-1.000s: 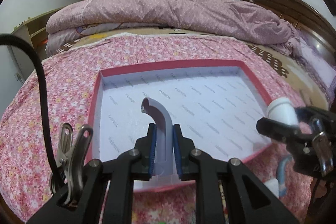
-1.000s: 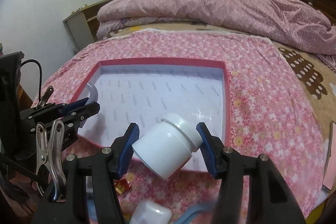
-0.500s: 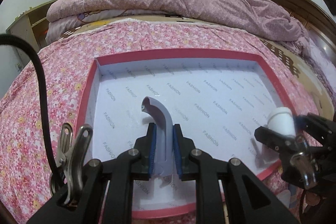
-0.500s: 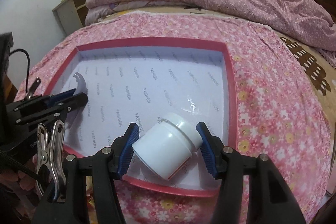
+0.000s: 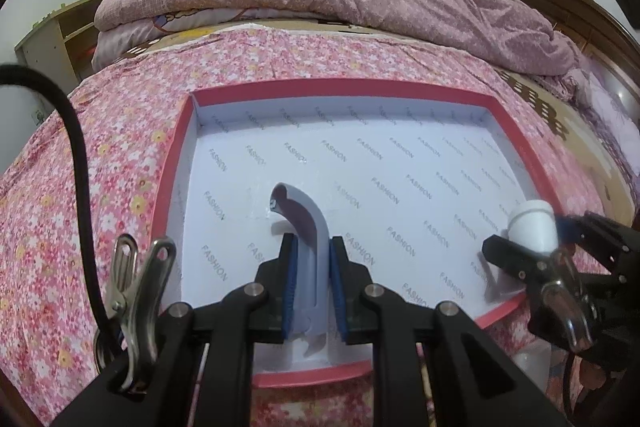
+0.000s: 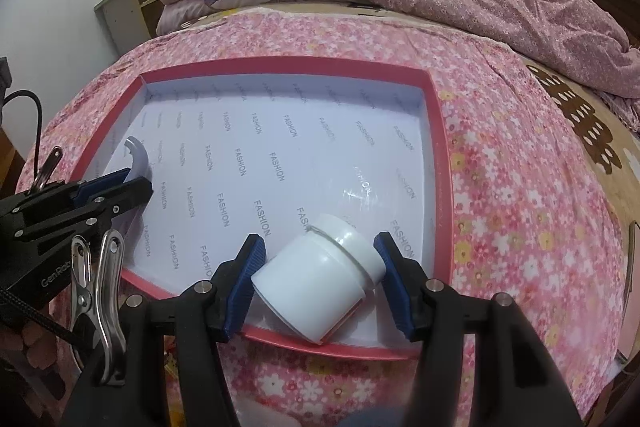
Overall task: Organize rigid objects
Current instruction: 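Carry the grey handle and white jar over the tray with both grippers, then open both grippers to drop the handle and jar into the tray, then grasp the green figurine with left gripper while right grasps the green lighter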
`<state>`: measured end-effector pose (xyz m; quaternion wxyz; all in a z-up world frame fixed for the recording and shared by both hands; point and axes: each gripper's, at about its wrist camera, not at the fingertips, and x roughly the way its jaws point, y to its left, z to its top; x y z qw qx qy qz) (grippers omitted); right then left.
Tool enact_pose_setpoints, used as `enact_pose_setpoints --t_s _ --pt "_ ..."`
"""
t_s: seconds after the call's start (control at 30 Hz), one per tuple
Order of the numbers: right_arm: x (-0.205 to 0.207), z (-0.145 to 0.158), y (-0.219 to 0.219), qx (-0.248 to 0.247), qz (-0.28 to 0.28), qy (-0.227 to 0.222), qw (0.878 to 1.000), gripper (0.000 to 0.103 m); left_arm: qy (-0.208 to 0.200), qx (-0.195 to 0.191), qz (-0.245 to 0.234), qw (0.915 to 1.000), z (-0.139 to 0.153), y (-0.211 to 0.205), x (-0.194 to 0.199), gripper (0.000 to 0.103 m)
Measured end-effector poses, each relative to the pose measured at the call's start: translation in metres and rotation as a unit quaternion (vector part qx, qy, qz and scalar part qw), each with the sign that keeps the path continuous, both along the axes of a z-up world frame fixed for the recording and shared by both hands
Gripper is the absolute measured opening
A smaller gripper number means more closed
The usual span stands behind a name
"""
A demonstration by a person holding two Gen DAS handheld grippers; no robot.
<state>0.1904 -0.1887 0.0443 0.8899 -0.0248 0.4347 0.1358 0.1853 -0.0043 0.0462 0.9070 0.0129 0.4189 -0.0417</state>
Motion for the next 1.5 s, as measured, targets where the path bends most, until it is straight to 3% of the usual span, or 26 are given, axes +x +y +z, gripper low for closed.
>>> enact_pose_setpoints --t_s 0.17,0.23,0.43,0.6,0.73,1.0,1.3,1.5 --pt "-0.009 -0.001 -0.001 -0.001 -0.001 -0.001 1.0 0.058 -0.019 0.027 -0.002 0.9994 -0.002 -0.009 -0.013 0.018" --pt "-0.01 -0.001 0.001 -0.007 0.0 -0.004 1.0 0.058 -0.034 0.044 0.007 0.9984 -0.003 -0.01 -0.016 0.037" --pt "-0.011 -0.001 0.001 -0.006 -0.003 -0.004 1.0 0.06 -0.021 0.011 0.013 0.9996 -0.002 0.003 -0.015 0.06" --pt "-0.014 -0.002 0.007 0.0 0.008 -0.011 1.0 0.075 -0.026 0.032 0.002 0.9992 0.0 -0.004 -0.021 0.061" --pt "-0.014 0.003 0.005 0.028 0.011 -0.009 1.0 0.075 -0.035 0.041 0.005 0.9985 0.005 -0.007 -0.024 0.067" --pt "-0.044 0.026 -0.01 0.05 0.012 -0.061 0.997 0.076 -0.058 0.039 0.022 0.9973 0.028 -0.004 -0.042 0.071" --pt "-0.082 0.023 -0.038 0.085 0.001 -0.061 0.994 0.076 -0.045 0.011 0.03 0.9985 0.036 0.0 -0.067 0.071" --pt "-0.104 0.019 -0.051 0.101 -0.008 -0.06 0.993 0.076 -0.046 0.021 0.027 0.9984 0.036 0.002 -0.084 0.071"
